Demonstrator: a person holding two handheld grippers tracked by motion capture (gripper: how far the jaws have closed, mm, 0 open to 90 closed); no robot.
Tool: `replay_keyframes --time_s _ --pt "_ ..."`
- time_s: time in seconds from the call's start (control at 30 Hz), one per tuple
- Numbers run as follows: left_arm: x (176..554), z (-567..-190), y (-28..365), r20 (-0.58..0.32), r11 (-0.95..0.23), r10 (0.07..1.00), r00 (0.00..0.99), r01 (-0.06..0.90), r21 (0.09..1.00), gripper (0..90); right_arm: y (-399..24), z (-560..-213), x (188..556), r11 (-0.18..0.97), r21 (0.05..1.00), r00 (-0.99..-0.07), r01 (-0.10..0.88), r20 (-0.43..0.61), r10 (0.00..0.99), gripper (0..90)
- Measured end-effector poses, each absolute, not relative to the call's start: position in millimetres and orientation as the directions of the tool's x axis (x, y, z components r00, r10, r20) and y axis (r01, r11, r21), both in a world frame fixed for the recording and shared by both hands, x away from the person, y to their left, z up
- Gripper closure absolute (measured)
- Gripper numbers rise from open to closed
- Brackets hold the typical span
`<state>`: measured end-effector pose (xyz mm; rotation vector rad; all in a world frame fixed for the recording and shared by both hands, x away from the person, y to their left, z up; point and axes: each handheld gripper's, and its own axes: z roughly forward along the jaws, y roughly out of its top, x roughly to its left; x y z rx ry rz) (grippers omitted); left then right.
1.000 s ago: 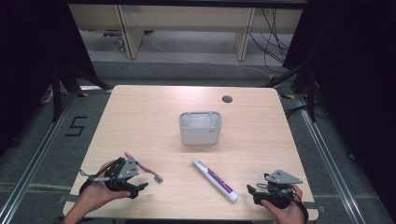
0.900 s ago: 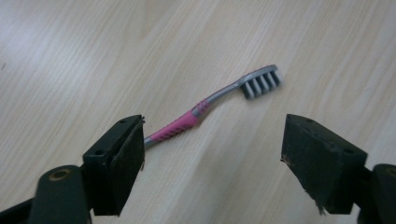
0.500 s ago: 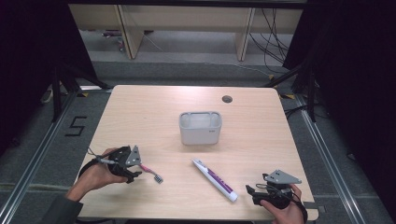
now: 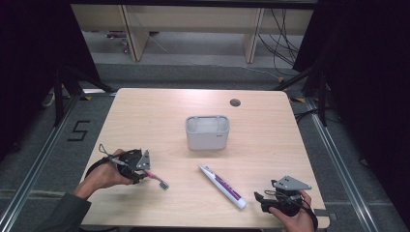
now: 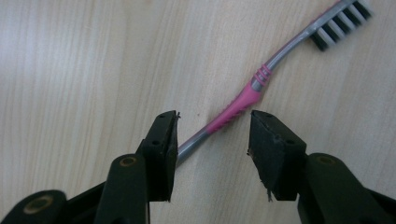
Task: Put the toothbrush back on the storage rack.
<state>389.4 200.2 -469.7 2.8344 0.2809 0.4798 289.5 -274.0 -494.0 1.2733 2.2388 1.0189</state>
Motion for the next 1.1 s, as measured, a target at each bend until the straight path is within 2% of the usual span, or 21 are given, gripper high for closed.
replay_keyframes --time_s 0.67,0.77,0.93,1.1 --pt "402.4 -478.9 190.6 0.235 -0.974 0.159 0.959 0.113 0.195 61.1 -274.1 -493.5 289.3 0.332 0.744 -0.525 0.58 0.03 0.85 22.5" --pt "402.8 -480.6 189.7 0.228 -0.977 0.152 0.962 0.111 0.184 61.8 -275.3 -494.0 291.1 0.355 0.752 -0.543 0.556 0.005 0.84 22.5" --pt "402.8 -481.6 188.8 0.211 -0.977 0.15 0.966 0.112 0.181 65.8 -275.7 -494.7 292.1 0.363 0.753 -0.553 0.548 0.0 0.834 22.6" --pt "402.3 -481.9 189.6 0.193 -0.976 0.162 0.968 0.128 0.177 71.4 -273.4 -494.2 289.7 0.337 0.74 -0.533 0.582 0.034 0.846 22.7"
